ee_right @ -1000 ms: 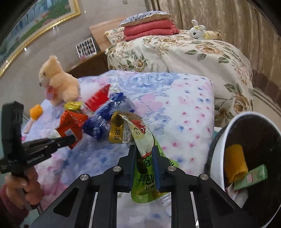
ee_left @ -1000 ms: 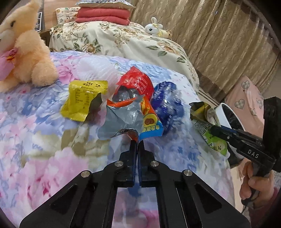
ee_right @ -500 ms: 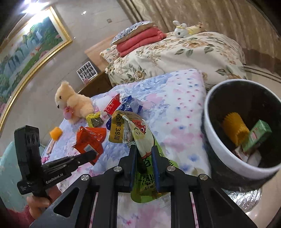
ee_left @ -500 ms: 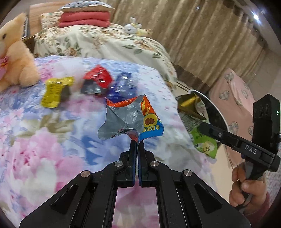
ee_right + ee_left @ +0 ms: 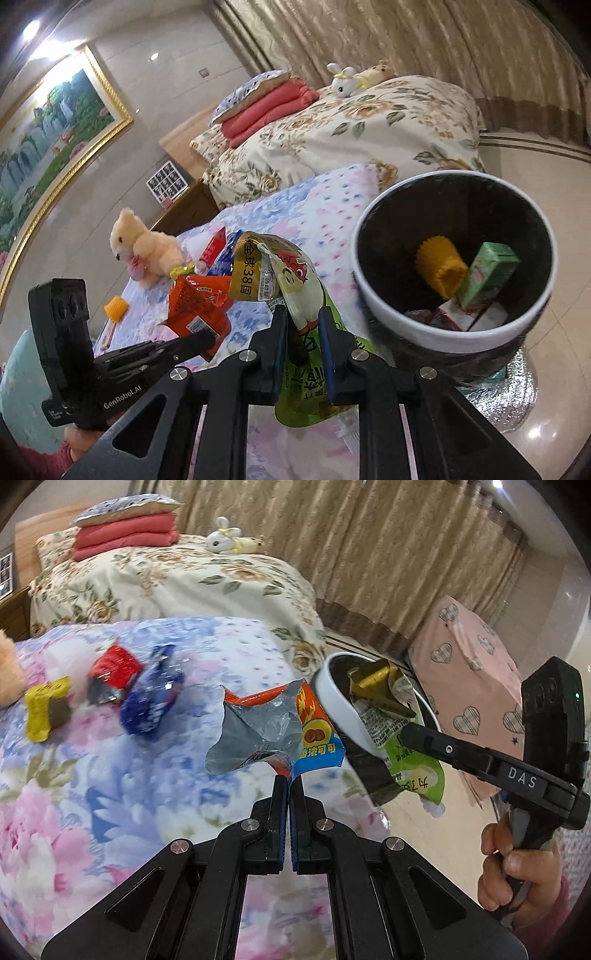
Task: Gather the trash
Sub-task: 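Carry the snack wrapper and green pouch over the black bin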
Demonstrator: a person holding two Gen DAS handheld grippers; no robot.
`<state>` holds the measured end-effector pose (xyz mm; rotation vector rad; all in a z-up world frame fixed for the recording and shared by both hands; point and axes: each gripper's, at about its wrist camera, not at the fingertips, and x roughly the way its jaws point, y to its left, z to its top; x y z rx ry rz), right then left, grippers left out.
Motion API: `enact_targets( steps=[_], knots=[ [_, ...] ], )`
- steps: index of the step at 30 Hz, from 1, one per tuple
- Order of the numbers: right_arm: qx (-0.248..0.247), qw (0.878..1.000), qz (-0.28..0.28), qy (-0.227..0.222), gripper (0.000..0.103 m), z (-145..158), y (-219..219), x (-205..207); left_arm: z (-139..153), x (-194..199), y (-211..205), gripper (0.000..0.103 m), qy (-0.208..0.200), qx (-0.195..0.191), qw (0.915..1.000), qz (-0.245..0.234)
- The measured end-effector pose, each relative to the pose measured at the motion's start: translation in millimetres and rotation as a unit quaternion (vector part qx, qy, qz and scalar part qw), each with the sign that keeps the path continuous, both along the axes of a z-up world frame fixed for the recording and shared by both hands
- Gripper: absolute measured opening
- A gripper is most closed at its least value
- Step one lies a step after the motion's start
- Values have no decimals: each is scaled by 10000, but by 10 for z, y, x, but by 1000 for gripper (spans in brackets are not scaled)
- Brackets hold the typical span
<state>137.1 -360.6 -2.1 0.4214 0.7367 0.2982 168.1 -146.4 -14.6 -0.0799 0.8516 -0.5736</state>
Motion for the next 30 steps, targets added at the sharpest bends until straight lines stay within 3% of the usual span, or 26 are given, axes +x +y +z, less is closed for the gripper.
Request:
enact_targets(
  steps=[18,30],
  knots=[
    [-163,9974,-697,-106,17,131,-705,-83,162,39,-826,1,-195,224,9968,-747],
    [-239,9951,-955,-101,17,132,-991,39,150,202,-1192,1,-151,224,9958,-874]
  ],
)
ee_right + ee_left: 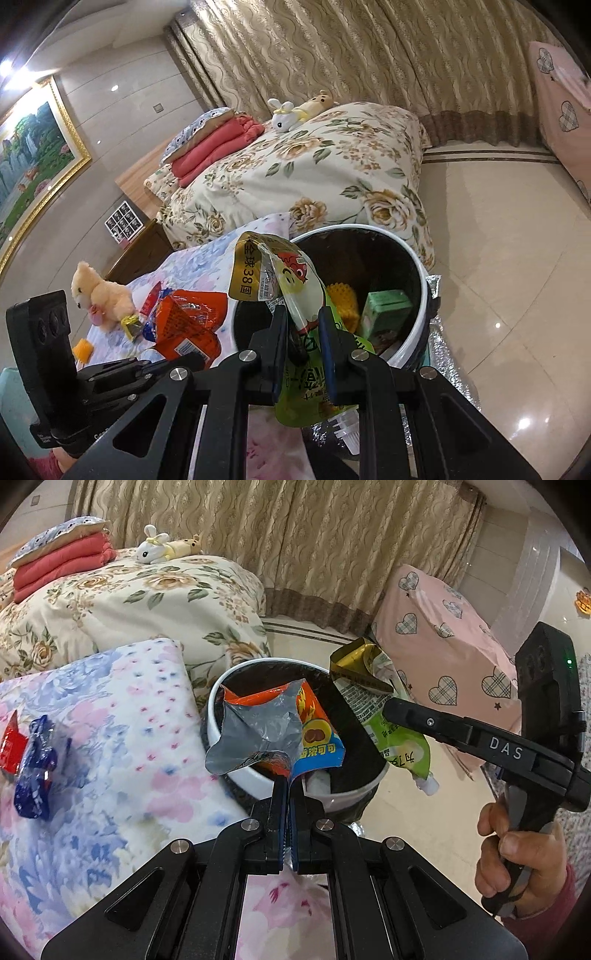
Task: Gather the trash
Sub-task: 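Carry the snack wrapper and green pouch over the black bin, then open both tools to drop the wrapper and pouch into the bin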
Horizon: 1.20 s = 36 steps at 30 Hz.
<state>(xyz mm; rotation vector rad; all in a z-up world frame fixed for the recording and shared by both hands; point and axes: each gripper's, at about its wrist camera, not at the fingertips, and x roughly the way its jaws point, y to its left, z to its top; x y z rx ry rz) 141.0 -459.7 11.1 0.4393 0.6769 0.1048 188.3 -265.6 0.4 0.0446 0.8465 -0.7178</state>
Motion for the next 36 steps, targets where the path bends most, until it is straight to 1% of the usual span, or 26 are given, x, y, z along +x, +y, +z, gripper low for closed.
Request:
enact_targets(
  steps=[4,9,20,27,34,35,36],
  knots=[
    [-53,10000,-33,38,17,-5,-39,58,-20,68,-75,1,78,-23,10000,16],
    [-71,9999,-51,111,17,-22,-89,133,-18,109,-160,1,58,11,10000,-18],
    [-261,9992,-24,288,17,-70,-83,298,-60,189,-220,1,91,105,9999,-42],
    [-379,9987,-12,349,17,-67,-77,399,-110,273,-264,1,185,163,9997,-89],
    [-368,9982,-7,472,17,-137,-102,457,-155,313,-286,1,254,191,9994,-99],
    [-367,9981,-20,489,18,-147,-108,461,-156,315,-287,1,256,193,9994,-94],
    [-352,9981,-22,499,21,-152,-118,471,-154,316,-286,1,255,195,9995,-79]
  ],
)
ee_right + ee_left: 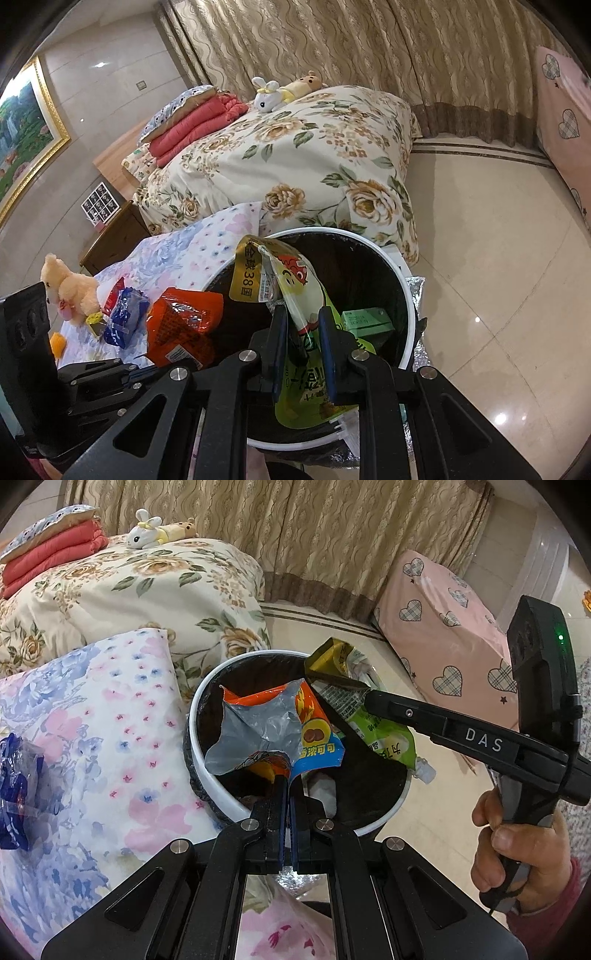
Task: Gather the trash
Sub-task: 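Open both tools to drop the wrapper and pouch into the bin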
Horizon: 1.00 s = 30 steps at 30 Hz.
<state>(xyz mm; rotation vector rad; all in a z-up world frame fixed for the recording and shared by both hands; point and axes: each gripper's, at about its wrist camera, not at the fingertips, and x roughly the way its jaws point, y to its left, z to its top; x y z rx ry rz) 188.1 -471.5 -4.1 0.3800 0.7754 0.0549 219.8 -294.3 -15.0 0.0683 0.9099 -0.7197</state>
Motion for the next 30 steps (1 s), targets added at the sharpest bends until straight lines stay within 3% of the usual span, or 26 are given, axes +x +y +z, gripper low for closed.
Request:
enact_targets(
  steps=[3,5,10,15,30],
  knots=[
    [24,10000,-46,20,30,-12,-23,6,-3,22,18,9,89,-46,9999,31],
    [88,9999,-62,-28,42,-3,-35,-12,0,19,49,21,90,-74,9999,82],
    [200,9997,-82,-133,54,27,-25,-73,-10,-17,141,23,109,-124,9997,153],
    [302,9992,-66,-257,79,54,63,-174,-28,-100,338,23,107,-175,9994,295],
    [520,9969,315,-494,89,66,744,-433,-142,-349,1286,29,92,-216,9936,1107]
  ],
)
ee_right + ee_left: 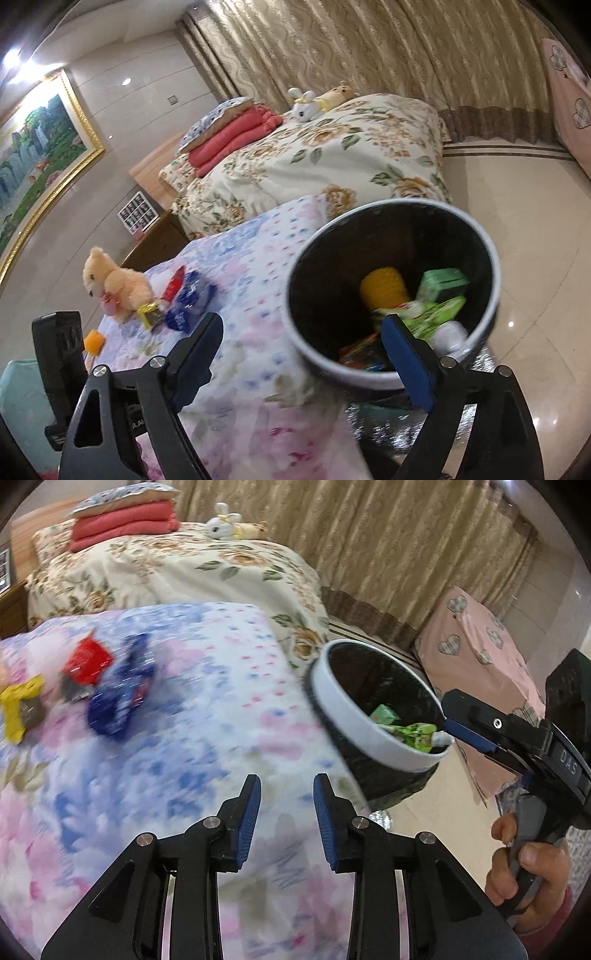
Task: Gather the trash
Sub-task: 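Open both tools to drop the wrapper and pouch into the bin, then move both tools back toward the remaining wrappers on the bed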
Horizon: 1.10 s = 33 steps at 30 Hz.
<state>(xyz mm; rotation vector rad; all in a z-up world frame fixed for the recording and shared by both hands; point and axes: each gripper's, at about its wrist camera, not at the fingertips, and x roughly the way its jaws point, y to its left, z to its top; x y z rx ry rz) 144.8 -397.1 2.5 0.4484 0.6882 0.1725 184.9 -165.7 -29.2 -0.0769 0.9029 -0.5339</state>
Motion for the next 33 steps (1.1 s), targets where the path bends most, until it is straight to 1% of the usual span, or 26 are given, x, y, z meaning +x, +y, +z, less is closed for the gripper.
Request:
enact_targets(
  steps=[4,7,12,13,16,18,21,26,33],
  knots=[
    [49,9998,193,101,89,-50,224,17,-43,-37,289,30,-5,-17,9995,309],
    [34,9993,321,166,90,-105,371,18,-84,-70,483,34,13,-19,9986,525],
    [-60,9985,492,248,91,-157,611,-1,-150,-110,806,35,28,13,9962,869],
    [-105,9983,511,259,92,-162,670,-2,-157,-121,870,35,21,21,9956,940],
    [-118,9974,654,266,95,-186,823,4,-184,-134,1052,41,15,38,9933,1157],
    [-111,9969,718,314,95,-220,922,21,-205,-137,1176,41,12,47,9917,1286],
    [-104,9960,789,413,95,-278,1062,62,-217,-140,1327,41,-20,75,9891,1469],
    [-35,9947,890,512,95,-333,1256,136,-238,-120,1593,46,-15,47,9840,1783],
    [-12,9938,967,544,95,-359,1448,279,-272,-51,1720,49,27,54,9807,1955]
  ],
)
